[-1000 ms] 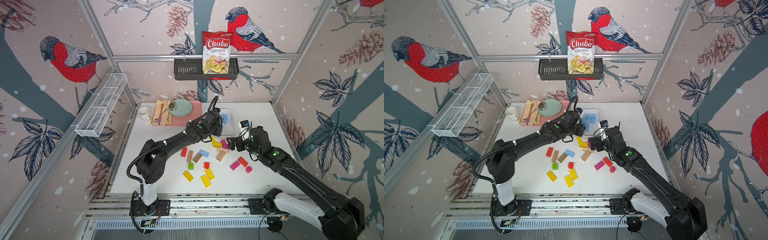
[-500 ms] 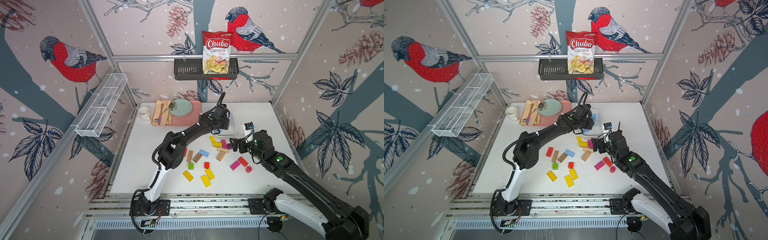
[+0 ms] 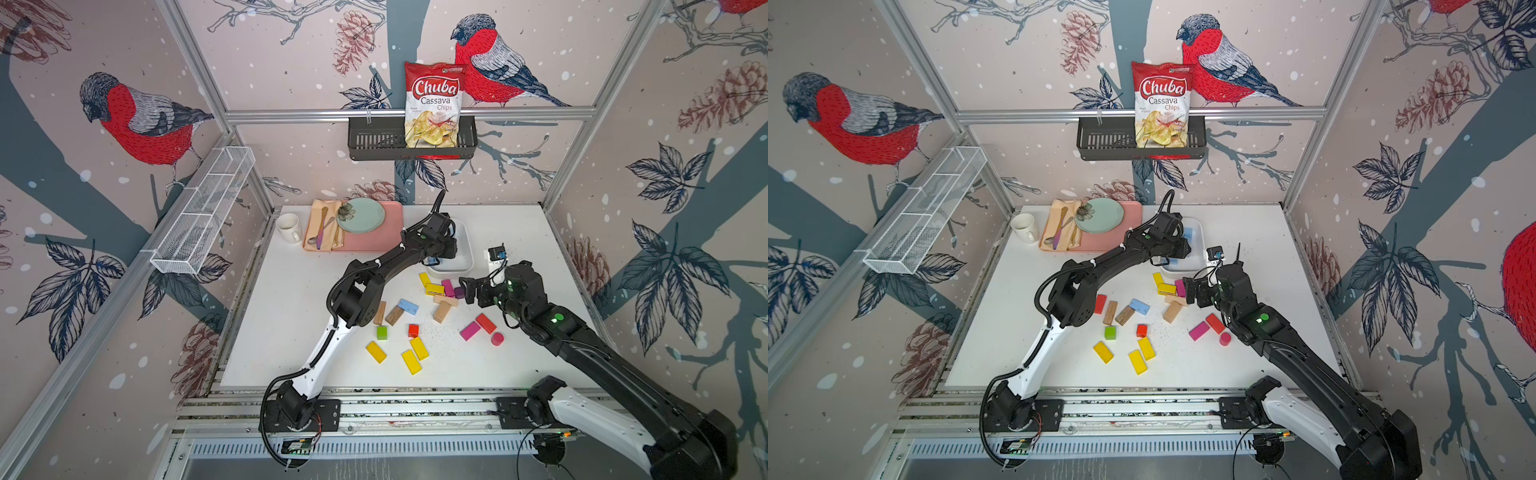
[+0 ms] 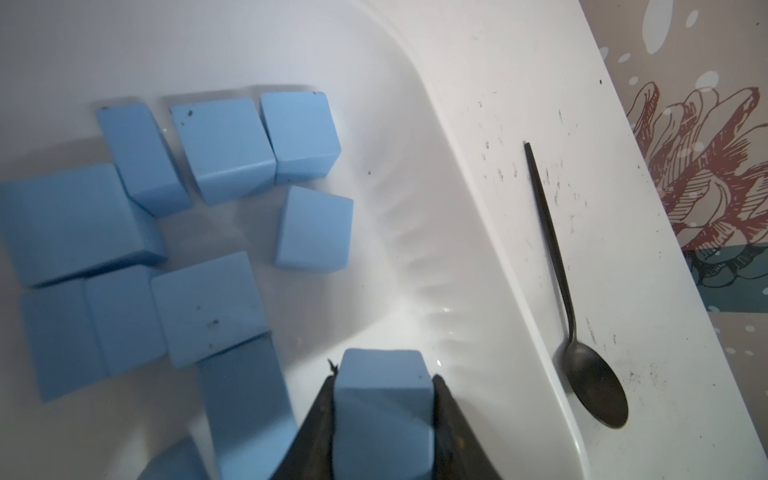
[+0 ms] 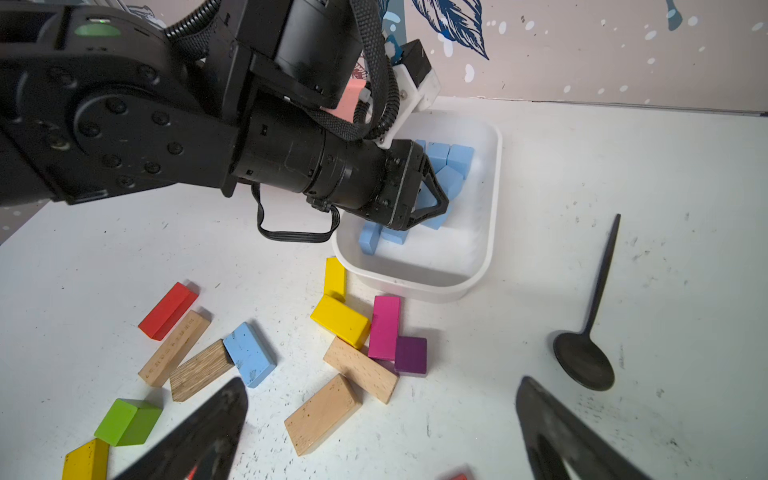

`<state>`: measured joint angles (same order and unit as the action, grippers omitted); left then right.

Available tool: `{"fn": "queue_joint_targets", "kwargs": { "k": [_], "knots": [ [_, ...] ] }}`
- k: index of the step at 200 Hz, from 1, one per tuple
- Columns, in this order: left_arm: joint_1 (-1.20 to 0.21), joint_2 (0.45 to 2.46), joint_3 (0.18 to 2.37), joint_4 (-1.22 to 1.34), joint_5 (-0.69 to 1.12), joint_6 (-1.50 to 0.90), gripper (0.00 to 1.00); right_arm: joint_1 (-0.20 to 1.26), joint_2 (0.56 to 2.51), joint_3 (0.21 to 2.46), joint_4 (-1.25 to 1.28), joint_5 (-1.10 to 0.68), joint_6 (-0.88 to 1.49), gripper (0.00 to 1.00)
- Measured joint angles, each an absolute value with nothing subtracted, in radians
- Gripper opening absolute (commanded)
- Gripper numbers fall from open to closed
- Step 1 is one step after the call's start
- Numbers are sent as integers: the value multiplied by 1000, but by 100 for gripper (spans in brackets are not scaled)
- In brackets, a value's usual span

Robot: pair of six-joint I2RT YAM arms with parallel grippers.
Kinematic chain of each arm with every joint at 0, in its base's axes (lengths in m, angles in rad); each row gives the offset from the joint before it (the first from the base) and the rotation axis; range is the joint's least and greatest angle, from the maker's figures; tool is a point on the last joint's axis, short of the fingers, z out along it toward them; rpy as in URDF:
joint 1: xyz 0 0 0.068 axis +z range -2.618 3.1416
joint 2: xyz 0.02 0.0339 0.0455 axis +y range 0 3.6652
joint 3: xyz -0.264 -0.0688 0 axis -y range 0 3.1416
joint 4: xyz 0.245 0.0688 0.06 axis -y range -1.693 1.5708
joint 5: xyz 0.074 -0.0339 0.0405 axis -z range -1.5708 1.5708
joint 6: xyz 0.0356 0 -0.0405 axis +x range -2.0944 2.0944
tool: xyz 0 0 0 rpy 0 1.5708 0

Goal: Pick out the blue building blocks
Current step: Place the building block in the storage box.

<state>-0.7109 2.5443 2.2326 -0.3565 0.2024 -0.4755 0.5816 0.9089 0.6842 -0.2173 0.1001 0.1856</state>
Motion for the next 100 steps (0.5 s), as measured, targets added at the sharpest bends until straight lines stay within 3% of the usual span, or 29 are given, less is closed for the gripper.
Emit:
{"fn": "queue_joint_targets", "kwargs": {
  "k": [39,100],
  "knots": [
    [-710,2575,2264,-319,243,-513,28,581,914,680,-216,104,186,100],
    [-708,2605,2293,-299,272,-545,59,580,916,674,-216,108,185,100]
  ]
}}
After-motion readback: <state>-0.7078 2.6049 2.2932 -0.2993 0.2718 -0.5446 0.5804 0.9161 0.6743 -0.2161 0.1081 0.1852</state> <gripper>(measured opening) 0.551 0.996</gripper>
